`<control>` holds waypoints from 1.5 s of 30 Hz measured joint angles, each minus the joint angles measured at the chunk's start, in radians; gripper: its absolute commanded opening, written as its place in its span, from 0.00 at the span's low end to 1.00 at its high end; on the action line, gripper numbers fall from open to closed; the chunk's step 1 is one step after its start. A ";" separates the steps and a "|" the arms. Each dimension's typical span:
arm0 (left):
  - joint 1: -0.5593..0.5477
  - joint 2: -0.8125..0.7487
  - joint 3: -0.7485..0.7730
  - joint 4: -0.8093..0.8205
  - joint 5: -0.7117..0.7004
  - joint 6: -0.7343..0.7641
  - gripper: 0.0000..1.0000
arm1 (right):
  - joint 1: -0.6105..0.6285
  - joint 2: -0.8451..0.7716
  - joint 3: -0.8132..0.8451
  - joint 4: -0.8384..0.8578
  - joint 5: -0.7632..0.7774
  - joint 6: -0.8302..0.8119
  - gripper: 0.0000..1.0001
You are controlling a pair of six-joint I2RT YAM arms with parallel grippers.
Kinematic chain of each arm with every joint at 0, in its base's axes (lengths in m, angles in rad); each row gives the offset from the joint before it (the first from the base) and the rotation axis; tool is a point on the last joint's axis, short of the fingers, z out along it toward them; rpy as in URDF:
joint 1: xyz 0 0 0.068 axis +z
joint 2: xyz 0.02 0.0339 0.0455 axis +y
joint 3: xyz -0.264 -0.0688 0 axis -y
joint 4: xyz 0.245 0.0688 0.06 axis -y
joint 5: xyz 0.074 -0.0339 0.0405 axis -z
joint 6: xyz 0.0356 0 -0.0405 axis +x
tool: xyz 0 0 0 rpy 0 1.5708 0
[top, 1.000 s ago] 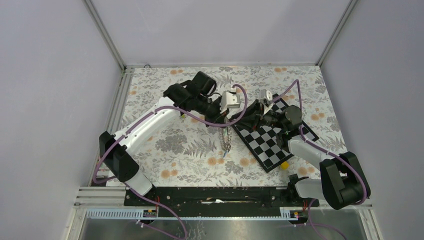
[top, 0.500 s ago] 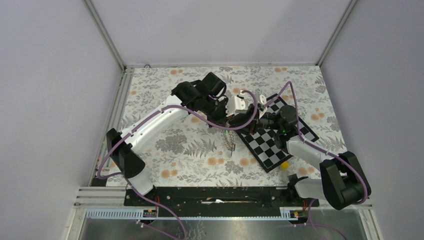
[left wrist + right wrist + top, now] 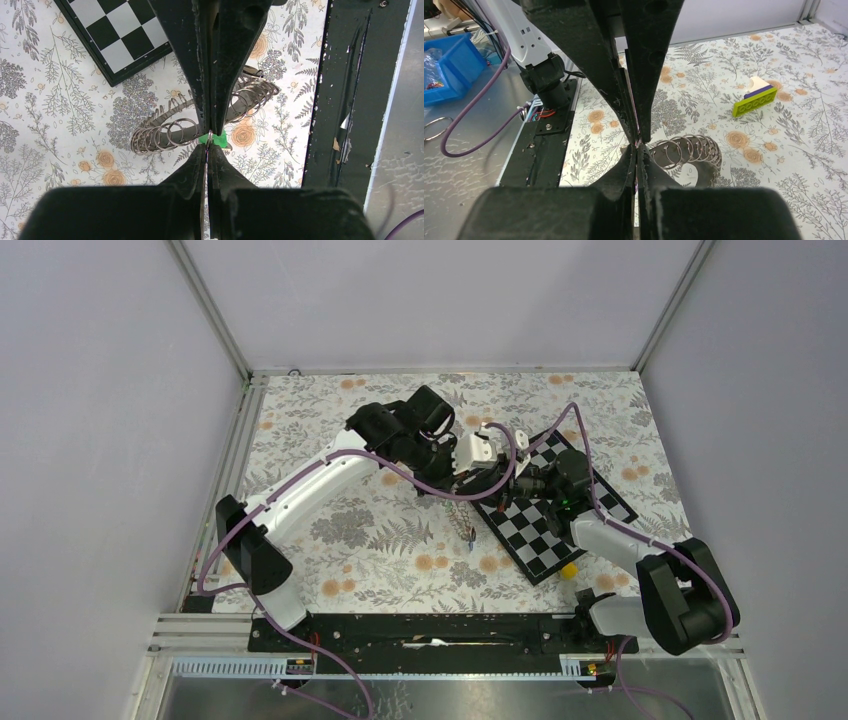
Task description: Put the keys on the keyring
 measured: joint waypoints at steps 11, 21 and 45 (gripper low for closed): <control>0.024 -0.036 -0.055 0.066 0.043 0.007 0.25 | -0.006 0.001 0.001 0.047 0.016 0.113 0.00; 0.116 -0.146 -0.227 0.247 0.189 -0.062 0.42 | -0.041 -0.021 0.001 0.175 0.022 0.228 0.00; 0.116 -0.167 -0.333 0.438 0.317 -0.225 0.44 | -0.050 -0.026 0.001 0.192 0.025 0.237 0.00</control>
